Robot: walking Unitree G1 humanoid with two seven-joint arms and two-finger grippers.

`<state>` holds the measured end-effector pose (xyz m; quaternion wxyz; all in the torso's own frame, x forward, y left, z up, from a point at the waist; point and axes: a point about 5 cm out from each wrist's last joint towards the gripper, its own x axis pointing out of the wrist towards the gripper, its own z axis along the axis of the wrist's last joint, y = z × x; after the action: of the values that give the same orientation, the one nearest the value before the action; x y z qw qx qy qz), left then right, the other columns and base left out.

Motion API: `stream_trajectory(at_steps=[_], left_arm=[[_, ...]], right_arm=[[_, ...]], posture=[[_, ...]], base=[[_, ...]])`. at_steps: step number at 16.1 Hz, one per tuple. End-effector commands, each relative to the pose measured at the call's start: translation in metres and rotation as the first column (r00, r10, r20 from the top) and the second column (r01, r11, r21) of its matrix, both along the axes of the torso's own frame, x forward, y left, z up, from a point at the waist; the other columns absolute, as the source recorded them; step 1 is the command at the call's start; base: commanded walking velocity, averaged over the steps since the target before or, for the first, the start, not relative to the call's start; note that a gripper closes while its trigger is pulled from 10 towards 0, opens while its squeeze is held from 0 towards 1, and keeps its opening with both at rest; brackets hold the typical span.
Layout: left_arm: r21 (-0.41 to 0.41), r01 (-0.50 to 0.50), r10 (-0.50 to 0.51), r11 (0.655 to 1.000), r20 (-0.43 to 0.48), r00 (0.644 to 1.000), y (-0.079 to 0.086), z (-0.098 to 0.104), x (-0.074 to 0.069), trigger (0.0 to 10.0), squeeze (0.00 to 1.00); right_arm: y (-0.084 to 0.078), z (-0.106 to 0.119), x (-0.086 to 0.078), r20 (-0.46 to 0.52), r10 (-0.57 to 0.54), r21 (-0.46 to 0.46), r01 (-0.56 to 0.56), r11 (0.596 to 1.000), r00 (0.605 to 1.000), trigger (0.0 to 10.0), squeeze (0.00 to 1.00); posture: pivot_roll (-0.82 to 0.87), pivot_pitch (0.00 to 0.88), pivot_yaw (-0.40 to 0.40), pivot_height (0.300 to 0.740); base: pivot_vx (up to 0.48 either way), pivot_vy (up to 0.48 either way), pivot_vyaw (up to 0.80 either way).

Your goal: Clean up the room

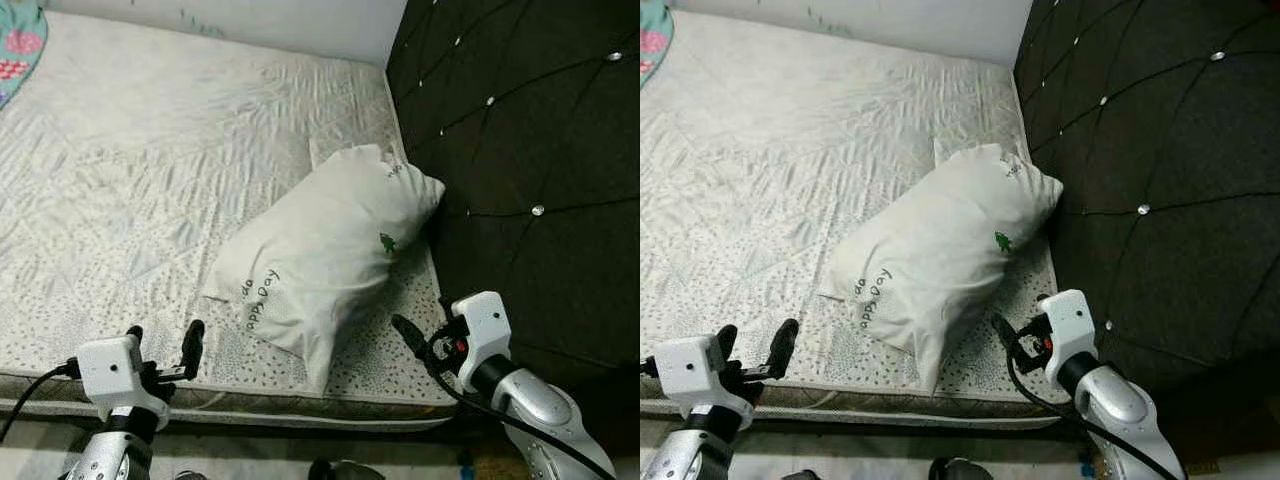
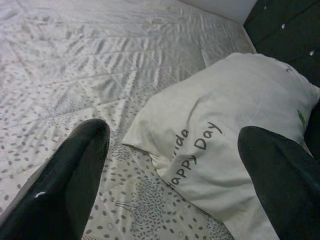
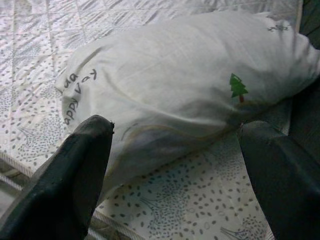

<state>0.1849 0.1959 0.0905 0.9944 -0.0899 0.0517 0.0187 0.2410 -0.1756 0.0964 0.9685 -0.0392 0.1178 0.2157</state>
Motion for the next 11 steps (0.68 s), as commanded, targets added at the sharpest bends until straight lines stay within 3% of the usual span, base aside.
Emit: stream_trajectory(at_steps=[1, 7, 11], left_arm=[[-0.003, 0.002, -0.002, 1.0, -0.006, 1.0, -0.002, 0.001, -0.002, 10.0, 0.0], [-0.006, -0.003, 0.003, 1.0, -0.003, 1.0, -0.003, 0.002, 0.002, 10.0, 0.0], [0.002, -0.012, 0.012, 1.0, 0.012, 1.0, -0.002, 0.004, 0.007, 10.0, 0.0]], right_arm=[[0.001, 0.0, -0.002, -0.013, 0.01, 0.004, -0.01, 1.0, 1.0, 10.0, 0.0], [0.003, 0.001, 0.003, -0.008, 0.026, -0.006, -0.026, 1.0, 1.0, 10.0, 0.0], [0.006, 0.003, 0.01, 0.015, 0.048, -0.021, -0.048, 0.999, 0.999, 10.0, 0.0]], posture=[[-0.07, 0.212, -0.162, 0.712], [-0.08, 0.207, -0.159, 0.632], [-0.08, 0.201, -0.157, 0.61]], base=[[0.0, 0.0, 0.0], [0.0, 0.0, 0.0], [0.0, 0.0, 0.0]])
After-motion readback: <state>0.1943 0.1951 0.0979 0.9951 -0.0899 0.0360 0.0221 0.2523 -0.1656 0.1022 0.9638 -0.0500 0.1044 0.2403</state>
